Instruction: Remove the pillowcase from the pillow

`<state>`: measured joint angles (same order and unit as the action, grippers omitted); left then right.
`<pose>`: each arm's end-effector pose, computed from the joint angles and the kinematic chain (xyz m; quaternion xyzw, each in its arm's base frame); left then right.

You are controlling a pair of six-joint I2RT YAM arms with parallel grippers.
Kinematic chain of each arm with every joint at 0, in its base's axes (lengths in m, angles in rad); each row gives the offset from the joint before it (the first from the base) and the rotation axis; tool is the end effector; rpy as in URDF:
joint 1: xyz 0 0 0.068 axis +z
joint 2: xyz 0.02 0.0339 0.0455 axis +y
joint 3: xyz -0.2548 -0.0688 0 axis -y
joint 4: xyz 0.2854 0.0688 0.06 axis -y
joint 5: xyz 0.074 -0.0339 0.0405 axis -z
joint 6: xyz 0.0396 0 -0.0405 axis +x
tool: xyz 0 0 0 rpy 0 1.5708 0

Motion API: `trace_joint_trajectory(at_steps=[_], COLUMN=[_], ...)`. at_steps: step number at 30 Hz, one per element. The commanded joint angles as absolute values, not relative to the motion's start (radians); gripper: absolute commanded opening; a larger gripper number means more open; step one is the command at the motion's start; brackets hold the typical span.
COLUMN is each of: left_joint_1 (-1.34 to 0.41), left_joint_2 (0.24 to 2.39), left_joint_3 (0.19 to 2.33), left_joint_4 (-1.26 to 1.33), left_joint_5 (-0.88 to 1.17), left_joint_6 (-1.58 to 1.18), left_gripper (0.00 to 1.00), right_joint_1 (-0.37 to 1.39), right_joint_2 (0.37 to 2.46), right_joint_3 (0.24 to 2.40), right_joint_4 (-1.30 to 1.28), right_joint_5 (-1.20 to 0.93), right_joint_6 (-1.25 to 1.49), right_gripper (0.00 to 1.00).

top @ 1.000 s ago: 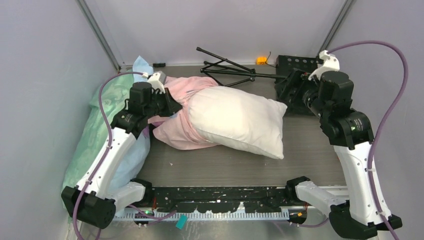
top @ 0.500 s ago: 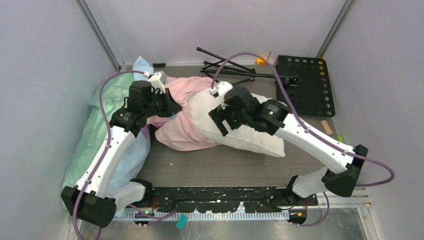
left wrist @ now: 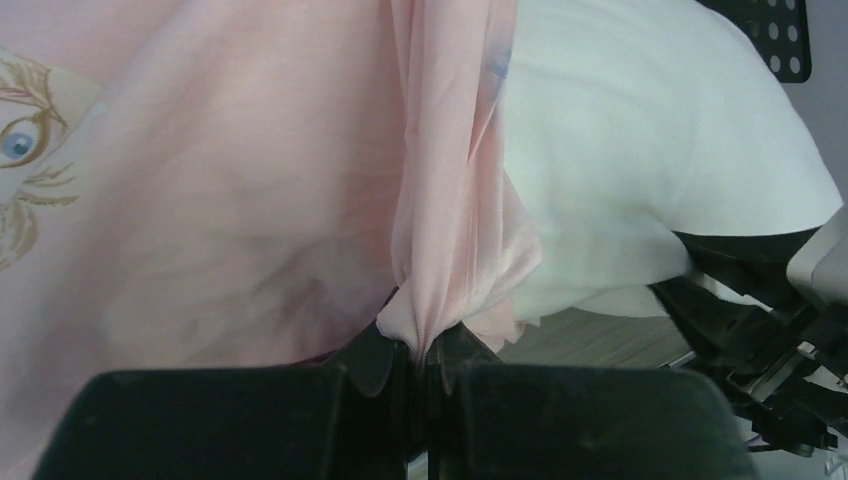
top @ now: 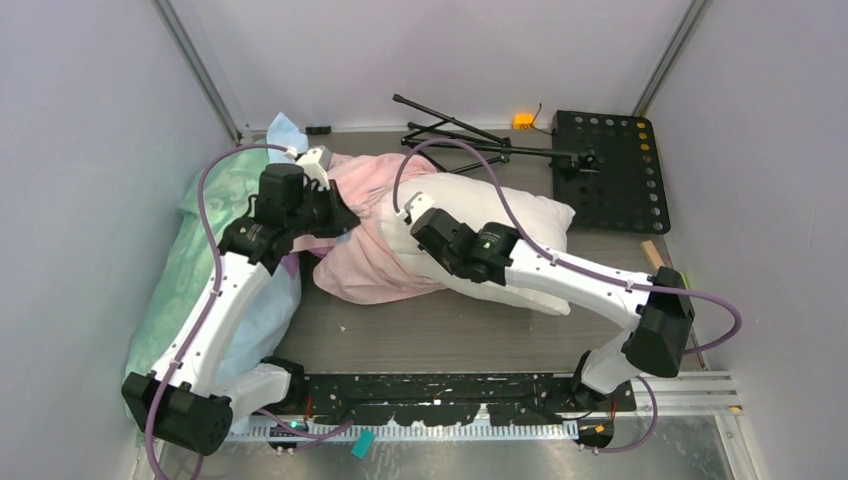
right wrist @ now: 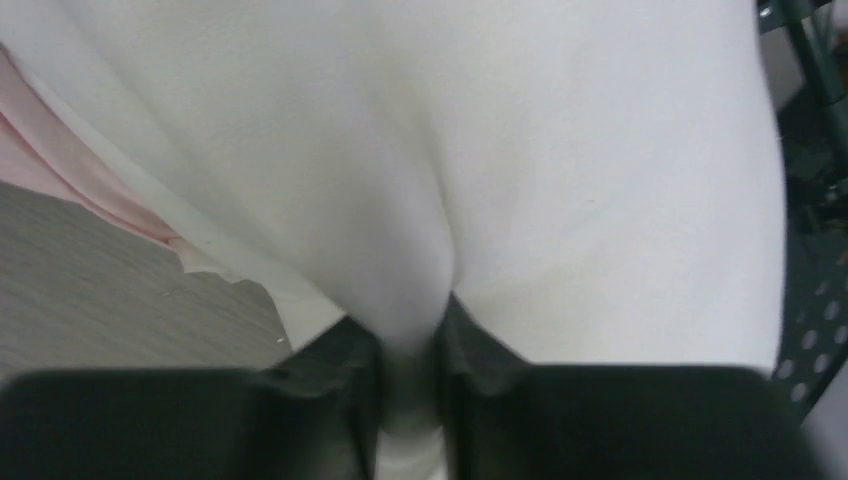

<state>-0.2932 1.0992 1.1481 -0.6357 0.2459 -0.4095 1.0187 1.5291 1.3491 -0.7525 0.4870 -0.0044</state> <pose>0.2652 -0.0901 0.3521 0.0070 0.8766 -0.2628 0.4030 0.2077 0.3018 0.2885 -0.3851 0.8406 -0.0522 0.3774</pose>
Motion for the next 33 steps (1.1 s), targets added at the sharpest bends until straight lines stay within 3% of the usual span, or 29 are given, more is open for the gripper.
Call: trace_joint_trajectory(at_steps=[1, 2, 6, 11, 15, 18, 20, 23, 25, 27, 28, 33], left_joint_1=[-0.283, -0.282, -0.279, -0.234, -0.224, -0.224, -0.224, -0.228, -0.258, -0.362, -0.446, -0.744], left_joint_2=[1.041, 1.039, 1.048, 1.024, 1.019, 1.014, 0.997, 0.984, 0.994, 1.007, 1.01, 1.117], left_joint_3=[1.181, 1.179, 1.217, 1.235, 1.223, 1.197, 1.168, 1.146, 1.163, 1.212, 1.254, 1.436], left_joint_4=[-0.624, -0.637, -0.751, -0.785, -0.768, -0.709, -0.643, -0.59, -0.615, -0.688, -0.737, -0.909], left_joint_5=[0.133, 0.098, -0.094, -0.162, -0.101, 0.114, 0.264, 0.375, 0.367, 0.226, 0.116, -0.416], left_joint_6=[-0.379, -0.374, -0.365, -0.358, -0.36, -0.368, -0.398, -0.51, -0.567, -0.562, -0.545, -0.518], left_gripper=[0.0, 0.0, 0.0, 0.0, 0.0, 0.03, 0.18, 0.55, 0.77, 0.94, 0.99, 1.0], right_joint_1=[0.981, 0.966, 0.874, 0.763, 0.72, 0.72, 0.72, 0.72, 0.721, 0.721, 0.72, 0.72], right_joint_2=[1.443, 1.394, 1.257, 1.149, 1.15, 1.146, 1.143, 1.15, 1.157, 1.164, 1.167, 1.172], right_joint_3=[1.297, 1.29, 1.31, 1.376, 1.406, 1.377, 1.353, 1.332, 1.323, 1.312, 1.306, 1.291], right_joint_4=[-0.713, -0.707, -0.731, -0.805, -0.879, -0.865, -0.842, -0.815, -0.804, -0.791, -0.784, -0.763], right_joint_5=[0.712, 0.715, 0.727, 0.751, 0.767, 0.656, 0.558, 0.442, 0.378, 0.333, 0.318, 0.285], right_joint_6=[0.087, 0.105, 0.177, 0.234, 0.254, 0.263, 0.273, 0.278, 0.283, 0.287, 0.29, 0.3], right_gripper=[0.1, 0.01, 0.0, 0.0, 0.0, 0.0, 0.0, 0.0, 0.0, 0.0, 0.0, 0.0])
